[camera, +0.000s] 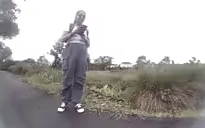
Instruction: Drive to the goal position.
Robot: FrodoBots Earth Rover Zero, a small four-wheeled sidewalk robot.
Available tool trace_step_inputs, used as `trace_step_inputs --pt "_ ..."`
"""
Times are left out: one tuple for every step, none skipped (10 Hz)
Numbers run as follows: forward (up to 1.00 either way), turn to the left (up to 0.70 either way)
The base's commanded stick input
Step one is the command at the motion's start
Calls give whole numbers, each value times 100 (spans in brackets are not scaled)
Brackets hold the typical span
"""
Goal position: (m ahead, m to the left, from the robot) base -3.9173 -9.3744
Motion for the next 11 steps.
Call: trace_step_inputs --pt "0 -85" --pt "0 -85" --pt "0 -85" --pt "0 -85" --pt "0 -85" --pt "0 -85" --pt "0 -85" --pt "0 -85" --pt "0 -85" --pt "0 -85" --pt "0 -85"
